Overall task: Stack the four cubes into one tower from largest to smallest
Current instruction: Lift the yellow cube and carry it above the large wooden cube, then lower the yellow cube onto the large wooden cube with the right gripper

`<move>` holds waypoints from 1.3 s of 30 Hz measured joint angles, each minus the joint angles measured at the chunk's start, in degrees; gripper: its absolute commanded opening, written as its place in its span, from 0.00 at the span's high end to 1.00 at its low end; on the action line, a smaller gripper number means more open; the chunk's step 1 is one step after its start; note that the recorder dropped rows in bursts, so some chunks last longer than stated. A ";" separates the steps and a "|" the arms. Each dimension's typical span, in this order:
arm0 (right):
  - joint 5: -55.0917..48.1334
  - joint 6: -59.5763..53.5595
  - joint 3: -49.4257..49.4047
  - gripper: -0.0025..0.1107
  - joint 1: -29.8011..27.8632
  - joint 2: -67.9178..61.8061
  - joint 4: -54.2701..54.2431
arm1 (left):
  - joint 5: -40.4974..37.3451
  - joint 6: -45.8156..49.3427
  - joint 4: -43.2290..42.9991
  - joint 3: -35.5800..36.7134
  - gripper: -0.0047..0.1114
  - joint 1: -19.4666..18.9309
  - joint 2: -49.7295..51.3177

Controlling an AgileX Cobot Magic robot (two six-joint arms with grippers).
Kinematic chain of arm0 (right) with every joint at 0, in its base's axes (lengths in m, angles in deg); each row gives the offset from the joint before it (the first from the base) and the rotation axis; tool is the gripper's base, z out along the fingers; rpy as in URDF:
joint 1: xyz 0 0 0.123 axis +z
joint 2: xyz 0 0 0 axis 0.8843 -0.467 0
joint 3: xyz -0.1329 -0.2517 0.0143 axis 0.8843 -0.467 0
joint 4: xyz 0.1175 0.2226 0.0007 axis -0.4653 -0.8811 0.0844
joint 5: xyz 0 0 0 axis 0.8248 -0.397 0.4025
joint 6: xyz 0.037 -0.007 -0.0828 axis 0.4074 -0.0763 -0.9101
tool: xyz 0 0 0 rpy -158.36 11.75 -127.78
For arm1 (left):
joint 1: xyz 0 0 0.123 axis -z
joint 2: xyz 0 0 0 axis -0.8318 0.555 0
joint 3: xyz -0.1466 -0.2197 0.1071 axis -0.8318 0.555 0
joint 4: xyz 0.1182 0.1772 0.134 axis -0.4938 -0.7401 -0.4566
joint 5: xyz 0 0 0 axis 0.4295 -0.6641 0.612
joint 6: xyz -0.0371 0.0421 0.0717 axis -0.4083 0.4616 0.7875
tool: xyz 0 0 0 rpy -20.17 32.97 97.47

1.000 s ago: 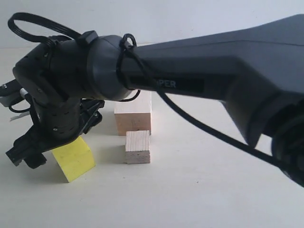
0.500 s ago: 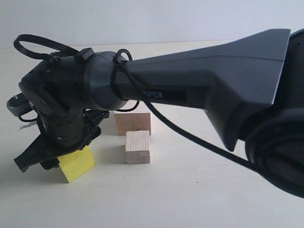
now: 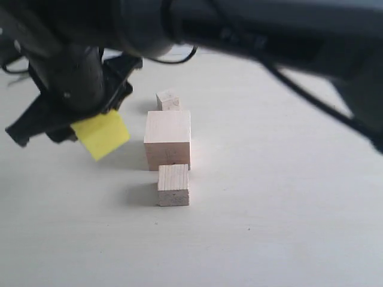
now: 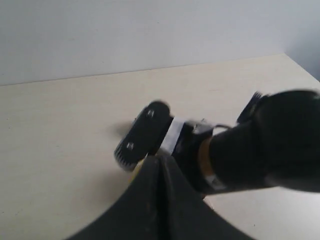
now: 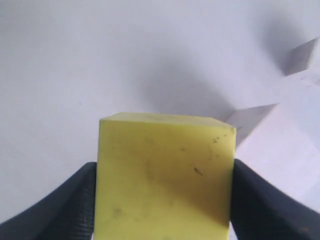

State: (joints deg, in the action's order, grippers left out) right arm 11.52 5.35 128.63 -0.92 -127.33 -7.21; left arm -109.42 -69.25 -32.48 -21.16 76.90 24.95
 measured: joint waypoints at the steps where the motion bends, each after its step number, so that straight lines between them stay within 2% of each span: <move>1: -0.63 0.30 0.79 0.98 -0.29 0.99 0.72 | 0.00 0.00 0.00 0.00 0.96 0.00 0.00; 5: -1.91 3.74 2.63 0.98 -3.91 4.76 1.38 | -0.09 0.45 0.00 0.00 0.96 0.00 0.00; 8: -2.50 7.50 2.78 0.98 -10.15 6.25 1.15 | -0.22 0.45 0.00 0.00 0.96 0.00 0.00; 12: -2.99 10.44 0.19 0.98 -14.55 6.29 -0.73 | -0.22 1.19 -1.05 0.00 0.96 0.00 0.00; 18: 0.69 15.50 -8.34 0.98 -14.55 6.29 -3.46 | 0.40 1.30 -4.21 3.81 0.96 0.00 0.00; 24: 5.70 18.71 -10.07 0.98 -14.55 6.29 -5.09 | 1.79 1.30 -4.30 8.78 0.96 0.00 0.00; 39: 7.83 23.65 -13.94 0.98 -14.88 6.29 -2.77 | 2.91 1.30 -4.30 8.99 0.96 0.00 0.00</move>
State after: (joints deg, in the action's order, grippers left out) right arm 19.35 29.00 114.68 -15.79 -121.03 -9.97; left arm -106.51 -67.95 -36.78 -12.16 76.90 24.95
